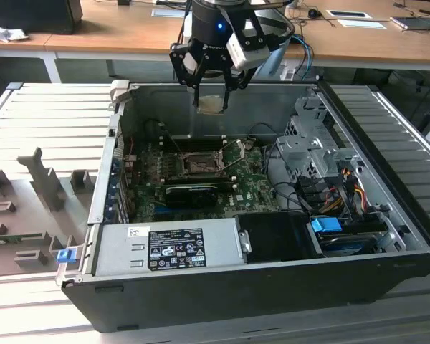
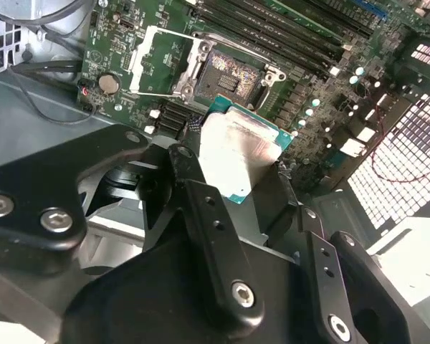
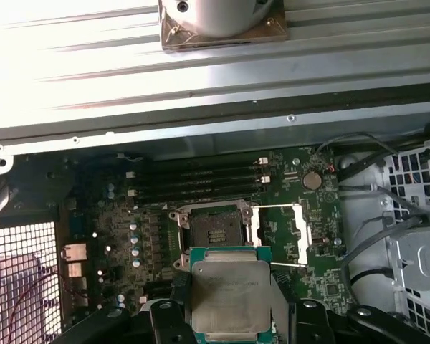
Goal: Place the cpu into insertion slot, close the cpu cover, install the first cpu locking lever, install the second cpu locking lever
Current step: 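Place the cpu into insertion slot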
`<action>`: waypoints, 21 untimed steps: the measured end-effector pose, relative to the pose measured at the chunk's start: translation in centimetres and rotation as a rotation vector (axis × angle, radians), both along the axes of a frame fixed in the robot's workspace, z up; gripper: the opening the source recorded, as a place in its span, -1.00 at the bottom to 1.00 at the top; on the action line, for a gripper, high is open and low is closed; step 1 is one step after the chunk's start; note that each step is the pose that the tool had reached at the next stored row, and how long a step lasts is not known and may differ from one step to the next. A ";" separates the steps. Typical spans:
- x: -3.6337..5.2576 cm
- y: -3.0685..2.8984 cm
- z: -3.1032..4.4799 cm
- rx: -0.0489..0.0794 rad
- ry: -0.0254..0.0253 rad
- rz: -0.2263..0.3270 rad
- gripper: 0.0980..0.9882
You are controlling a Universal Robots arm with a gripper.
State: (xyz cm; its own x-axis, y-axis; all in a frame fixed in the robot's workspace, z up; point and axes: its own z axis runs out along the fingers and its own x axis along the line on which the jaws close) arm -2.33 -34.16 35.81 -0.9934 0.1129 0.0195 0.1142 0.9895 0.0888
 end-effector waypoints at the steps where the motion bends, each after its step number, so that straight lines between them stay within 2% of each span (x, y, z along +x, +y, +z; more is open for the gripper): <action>1: 0.00 0.00 -0.01 0.000 -0.0001 -0.005 -0.02; 6: 0.00 0.00 -0.05 0.000 -0.0001 -0.063 -0.02; 10: 0.00 0.00 -0.09 0.000 -0.0001 -0.085 -0.02; 21: 0.00 0.00 -0.17 0.000 -0.0001 -0.110 -0.02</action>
State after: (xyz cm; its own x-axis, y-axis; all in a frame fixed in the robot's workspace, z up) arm -2.33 -34.15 35.64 -0.9750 0.2214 0.0194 0.2222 0.9709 0.0888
